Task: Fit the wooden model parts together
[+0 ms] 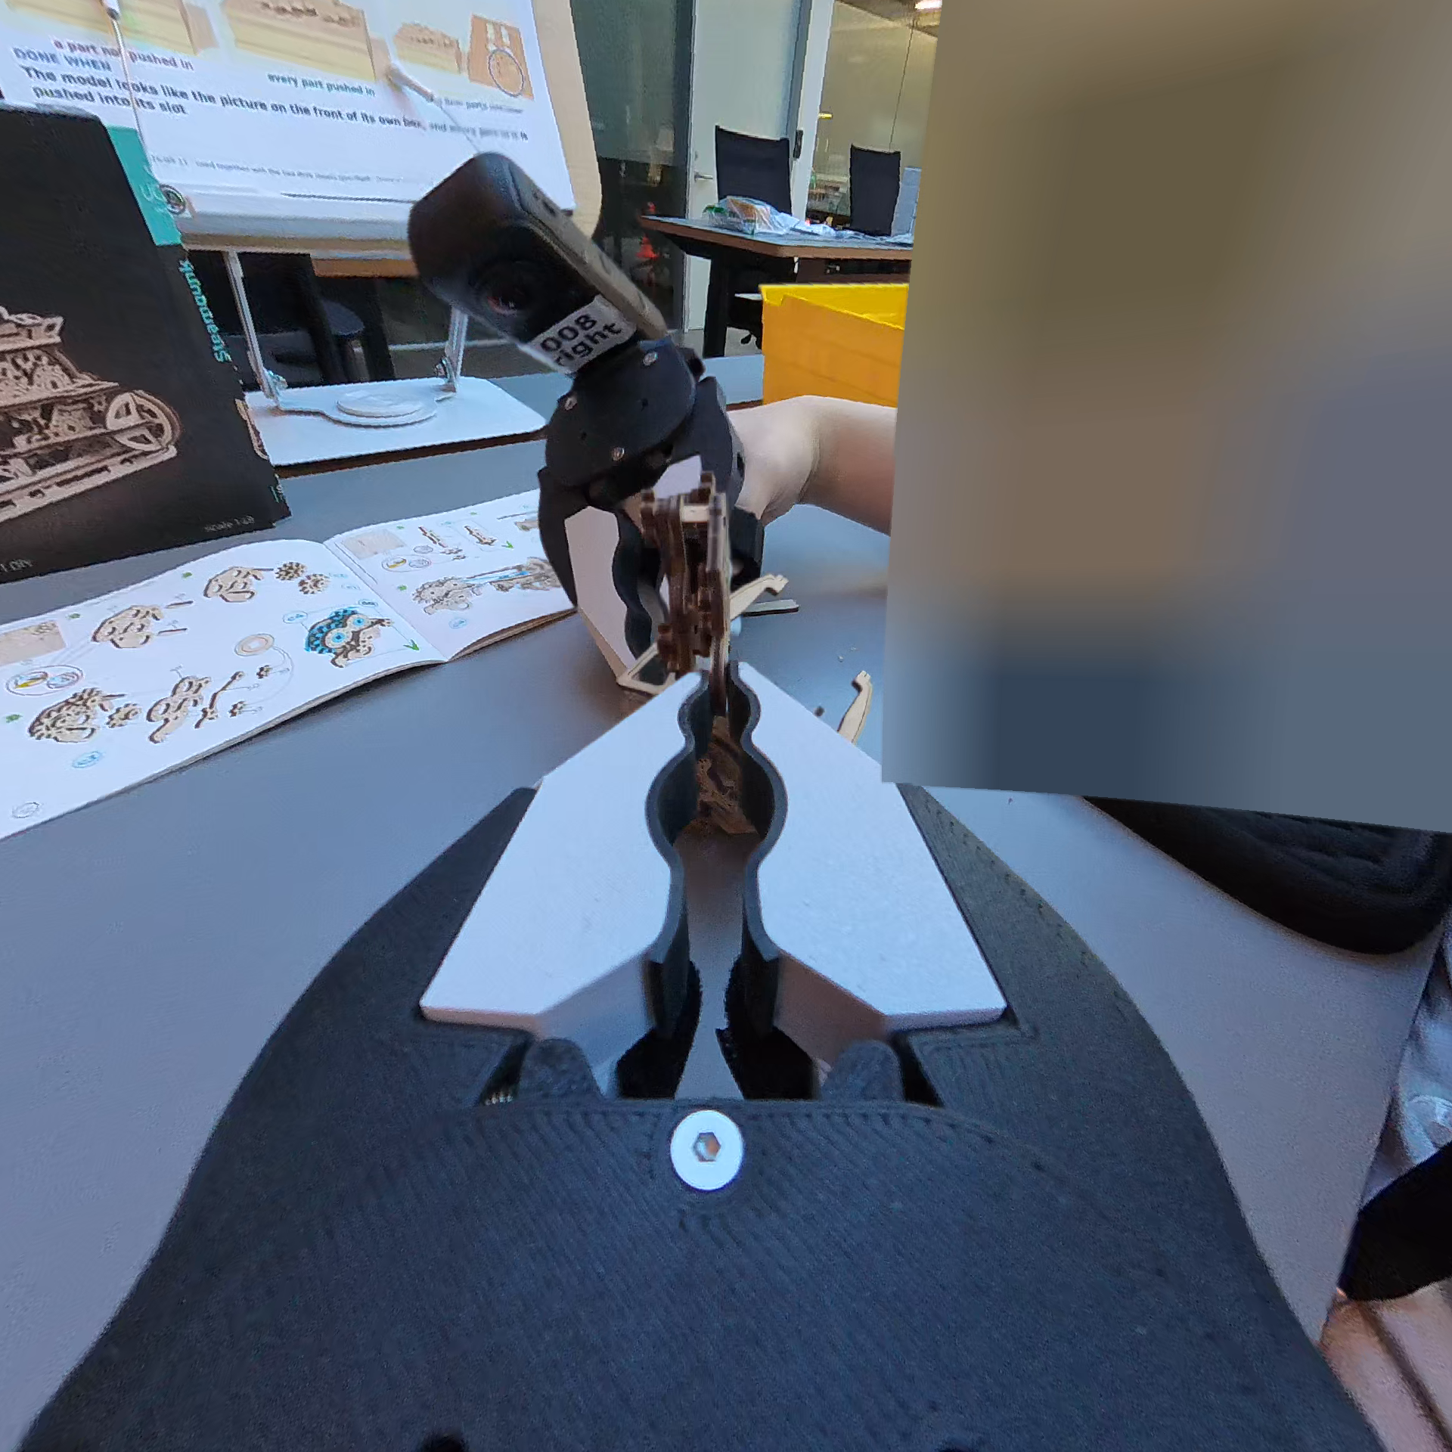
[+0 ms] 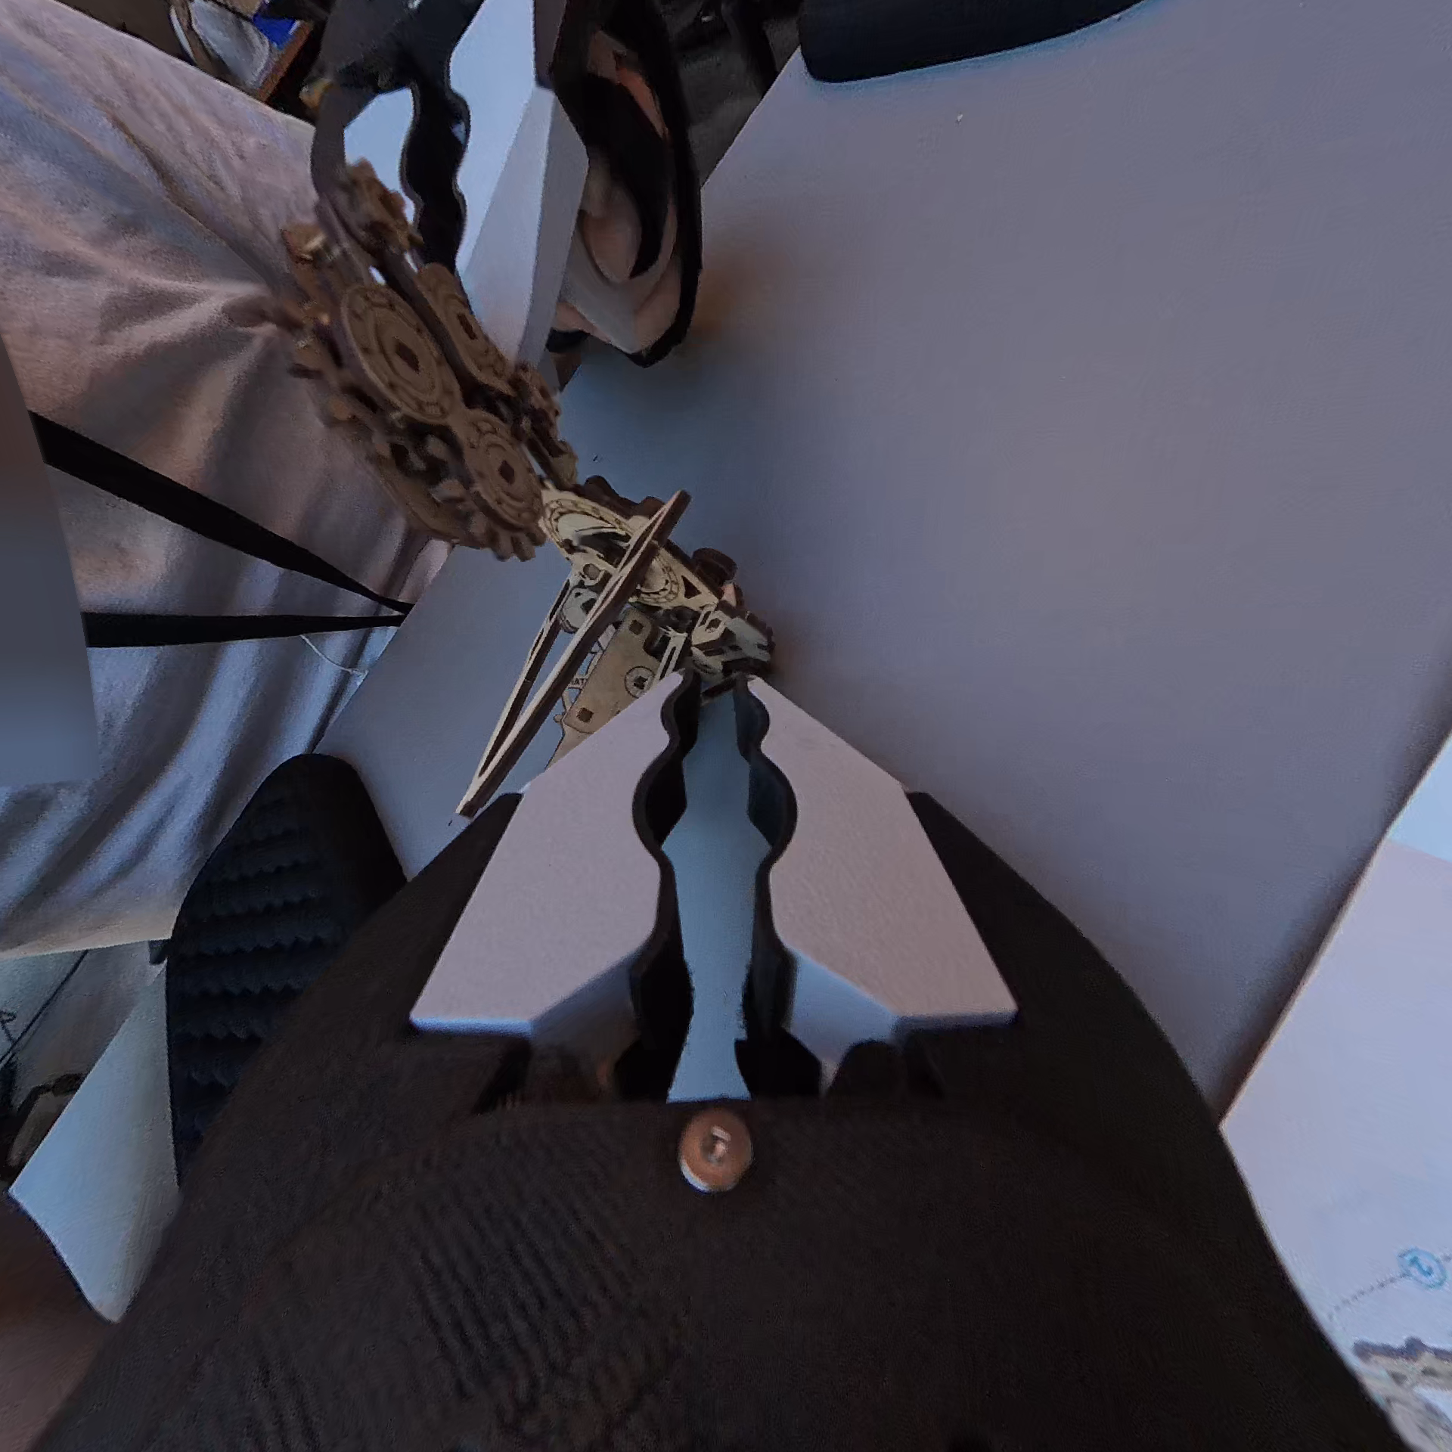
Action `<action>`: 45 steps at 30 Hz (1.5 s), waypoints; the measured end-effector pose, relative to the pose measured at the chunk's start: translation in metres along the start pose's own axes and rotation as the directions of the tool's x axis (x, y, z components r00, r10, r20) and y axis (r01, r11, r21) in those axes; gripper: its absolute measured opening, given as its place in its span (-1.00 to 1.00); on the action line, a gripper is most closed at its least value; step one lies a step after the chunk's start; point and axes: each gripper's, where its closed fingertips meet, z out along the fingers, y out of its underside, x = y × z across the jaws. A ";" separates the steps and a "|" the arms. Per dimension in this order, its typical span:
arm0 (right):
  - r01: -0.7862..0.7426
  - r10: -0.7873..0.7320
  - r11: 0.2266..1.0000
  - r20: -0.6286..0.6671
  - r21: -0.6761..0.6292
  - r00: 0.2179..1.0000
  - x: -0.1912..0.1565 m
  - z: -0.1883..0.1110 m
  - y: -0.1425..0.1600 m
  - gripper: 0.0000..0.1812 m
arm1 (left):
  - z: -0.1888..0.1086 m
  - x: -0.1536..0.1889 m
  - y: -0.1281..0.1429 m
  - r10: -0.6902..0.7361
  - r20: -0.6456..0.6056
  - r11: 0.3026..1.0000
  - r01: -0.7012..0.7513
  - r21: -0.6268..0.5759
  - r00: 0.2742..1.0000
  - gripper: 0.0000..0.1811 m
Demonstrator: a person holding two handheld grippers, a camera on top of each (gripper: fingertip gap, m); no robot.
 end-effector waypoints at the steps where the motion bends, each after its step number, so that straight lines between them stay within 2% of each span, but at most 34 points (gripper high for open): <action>1: 0.000 0.000 1.000 -0.008 0.016 1.000 -0.001 -0.001 0.000 -0.92 | 0.002 -0.001 0.003 -0.003 0.008 1.000 0.003 -0.007 1.000 -0.99; 11: 0.010 -0.003 0.994 -0.061 0.105 0.998 -0.013 -0.014 0.009 -0.92 | 0.003 -0.003 0.005 -0.014 0.022 1.000 0.014 -0.006 1.000 -1.00; 14: 0.022 -0.002 0.990 -0.140 0.142 0.990 -0.003 -0.017 0.003 -0.83 | 0.003 -0.004 0.004 -0.019 0.021 1.000 0.019 -0.003 1.000 -1.00; 16: -0.024 0.048 0.985 -0.138 0.170 0.989 0.002 -0.016 -0.002 -0.83 | 0.003 -0.005 0.004 -0.019 0.023 1.000 0.020 -0.005 1.000 -1.00; 19: -0.076 0.092 0.985 -0.097 0.154 0.991 0.001 -0.009 0.000 -0.83 | 0.003 -0.005 0.004 -0.006 0.032 1.000 0.006 -0.012 0.999 -1.00; 21: -0.067 0.078 0.990 -0.078 0.127 0.994 -0.004 -0.006 0.003 -0.95 | 0.003 -0.004 0.005 -0.001 0.033 1.000 0.001 -0.015 0.999 -1.00; 35: -0.027 0.041 0.990 -0.103 0.136 0.994 -0.022 -0.011 0.015 -0.94 | 0.004 -0.004 0.007 -0.005 0.036 1.000 0.006 -0.021 0.999 -0.99; 38: 0.040 -0.018 0.990 -0.155 0.137 0.988 -0.021 -0.010 0.015 -0.79 | 0.004 -0.004 0.007 -0.009 0.038 1.000 0.010 -0.019 0.999 -0.99; 41: 0.169 -0.133 0.975 -0.239 0.140 0.962 -0.023 -0.012 0.014 -0.67 | 0.003 -0.006 0.008 -0.019 0.046 1.000 0.020 -0.019 0.999 -0.99; 43: 0.265 -0.205 0.953 -0.333 0.147 0.920 -0.024 -0.017 0.011 -0.61 | 0.003 -0.007 0.008 -0.025 0.048 0.999 0.026 -0.020 0.999 -0.99; 45: 0.370 -0.276 0.920 -0.457 0.129 0.846 -0.023 -0.024 0.008 -0.57 | 0.002 -0.009 0.008 -0.028 0.055 0.999 0.029 -0.021 0.998 -0.99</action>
